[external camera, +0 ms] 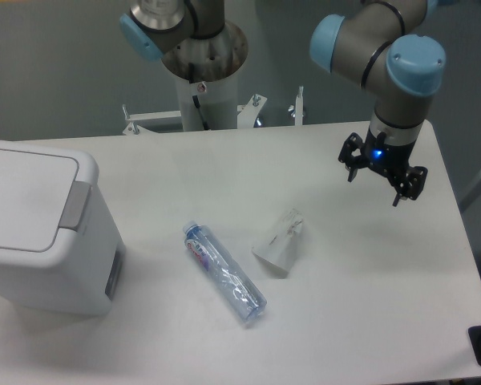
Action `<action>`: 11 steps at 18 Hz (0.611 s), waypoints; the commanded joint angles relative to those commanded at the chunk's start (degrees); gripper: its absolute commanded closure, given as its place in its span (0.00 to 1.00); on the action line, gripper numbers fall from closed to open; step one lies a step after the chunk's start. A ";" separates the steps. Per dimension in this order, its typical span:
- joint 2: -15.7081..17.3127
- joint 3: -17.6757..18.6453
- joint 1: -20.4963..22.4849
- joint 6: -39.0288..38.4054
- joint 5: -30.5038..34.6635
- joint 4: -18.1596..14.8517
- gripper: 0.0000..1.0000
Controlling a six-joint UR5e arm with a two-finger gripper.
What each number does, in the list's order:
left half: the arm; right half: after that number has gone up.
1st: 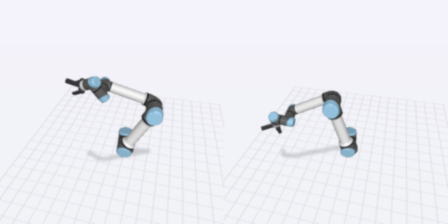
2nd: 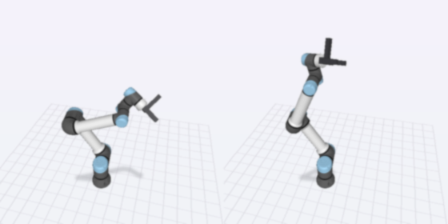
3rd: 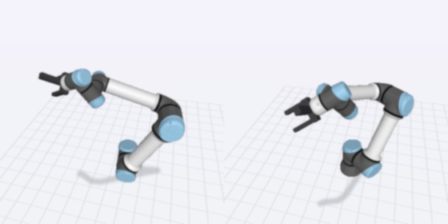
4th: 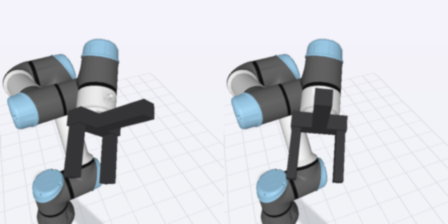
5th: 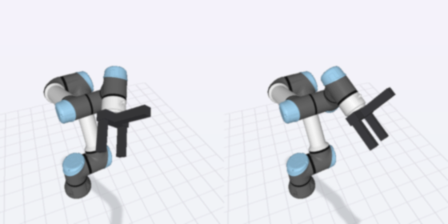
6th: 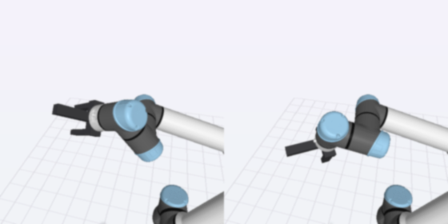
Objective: Open the trash can
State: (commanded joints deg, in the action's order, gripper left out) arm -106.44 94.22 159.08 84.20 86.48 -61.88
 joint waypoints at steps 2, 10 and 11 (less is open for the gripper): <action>0.09 0.43 0.00 0.00 0.00 0.00 0.00; 0.09 0.70 -0.97 -1.48 -5.18 0.18 0.00; 0.09 0.61 -1.14 -3.58 -6.23 0.52 0.00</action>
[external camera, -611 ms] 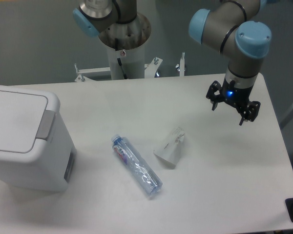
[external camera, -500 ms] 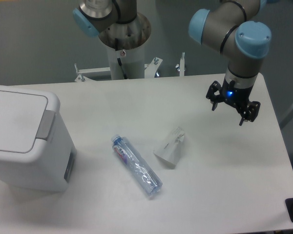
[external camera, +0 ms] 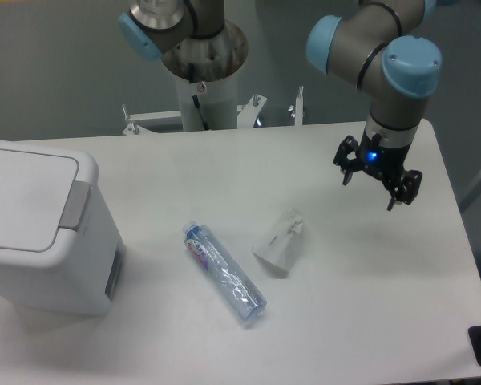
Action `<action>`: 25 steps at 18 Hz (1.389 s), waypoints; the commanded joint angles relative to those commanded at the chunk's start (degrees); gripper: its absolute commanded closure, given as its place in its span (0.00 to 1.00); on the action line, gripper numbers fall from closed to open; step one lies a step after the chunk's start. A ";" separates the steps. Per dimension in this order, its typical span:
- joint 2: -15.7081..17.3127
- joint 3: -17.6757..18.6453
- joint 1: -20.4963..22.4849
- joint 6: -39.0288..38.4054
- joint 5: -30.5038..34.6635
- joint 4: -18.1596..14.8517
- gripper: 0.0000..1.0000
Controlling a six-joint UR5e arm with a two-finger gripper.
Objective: Open the trash can
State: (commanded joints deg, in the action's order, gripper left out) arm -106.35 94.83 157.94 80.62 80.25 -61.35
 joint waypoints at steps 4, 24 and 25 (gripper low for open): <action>0.00 -1.05 -1.84 -12.99 -8.69 0.88 0.00; 5.01 -5.98 -18.18 -53.36 -16.79 3.69 0.00; 5.88 -5.89 -19.50 -54.85 -17.06 3.69 0.00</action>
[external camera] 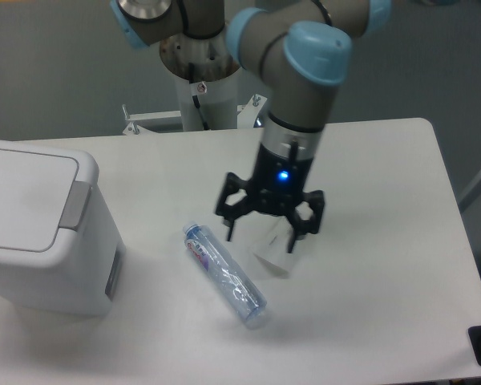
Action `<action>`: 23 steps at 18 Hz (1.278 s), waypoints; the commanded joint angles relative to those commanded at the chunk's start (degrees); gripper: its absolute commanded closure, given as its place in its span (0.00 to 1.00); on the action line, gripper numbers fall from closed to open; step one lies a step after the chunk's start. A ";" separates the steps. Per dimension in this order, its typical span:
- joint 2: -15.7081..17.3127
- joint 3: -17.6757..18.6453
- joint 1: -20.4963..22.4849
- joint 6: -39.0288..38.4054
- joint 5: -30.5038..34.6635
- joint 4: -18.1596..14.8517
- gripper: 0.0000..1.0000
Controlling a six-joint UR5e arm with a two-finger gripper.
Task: Open the trash can
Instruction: 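Move the open gripper across the table toward the trash can lid, then lower the gripper onto the lid edge and push it open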
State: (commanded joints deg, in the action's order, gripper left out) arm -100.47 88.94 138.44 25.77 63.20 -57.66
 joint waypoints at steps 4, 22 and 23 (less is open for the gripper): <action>4.92 2.55 -1.42 -7.21 -0.09 0.00 0.00; 3.70 3.78 -10.91 -11.00 -0.53 1.41 0.00; 3.70 4.22 -11.09 -10.91 -0.44 1.49 0.00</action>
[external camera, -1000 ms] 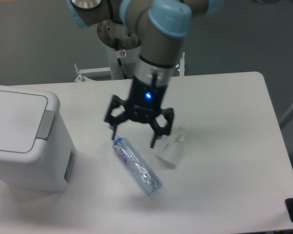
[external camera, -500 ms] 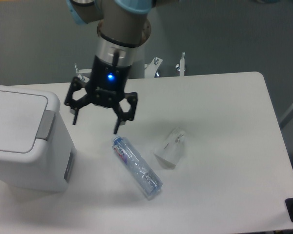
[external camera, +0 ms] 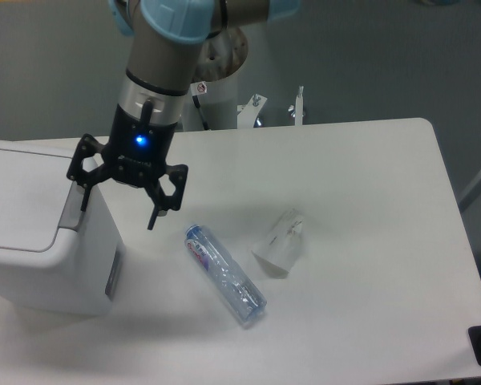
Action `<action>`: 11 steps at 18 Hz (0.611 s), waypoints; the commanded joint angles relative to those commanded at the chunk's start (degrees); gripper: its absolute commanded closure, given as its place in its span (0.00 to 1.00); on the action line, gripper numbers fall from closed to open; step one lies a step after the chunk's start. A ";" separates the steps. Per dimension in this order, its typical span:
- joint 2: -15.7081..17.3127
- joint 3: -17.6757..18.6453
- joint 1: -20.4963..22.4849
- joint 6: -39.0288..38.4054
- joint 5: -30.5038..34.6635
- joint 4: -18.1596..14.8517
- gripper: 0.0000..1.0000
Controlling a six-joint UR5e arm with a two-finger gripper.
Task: Open the trash can
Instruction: 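Lower the gripper onto the lid edge and push it open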
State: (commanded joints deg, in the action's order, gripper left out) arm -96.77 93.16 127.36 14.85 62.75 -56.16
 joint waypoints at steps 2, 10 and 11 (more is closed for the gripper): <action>0.00 0.36 -0.18 0.00 0.09 0.26 0.00; -0.44 0.36 -0.27 0.00 0.18 0.35 0.00; -0.44 0.36 -0.35 0.00 0.18 0.35 0.00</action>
State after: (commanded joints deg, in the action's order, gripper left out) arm -97.21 93.52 127.00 14.85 62.93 -55.81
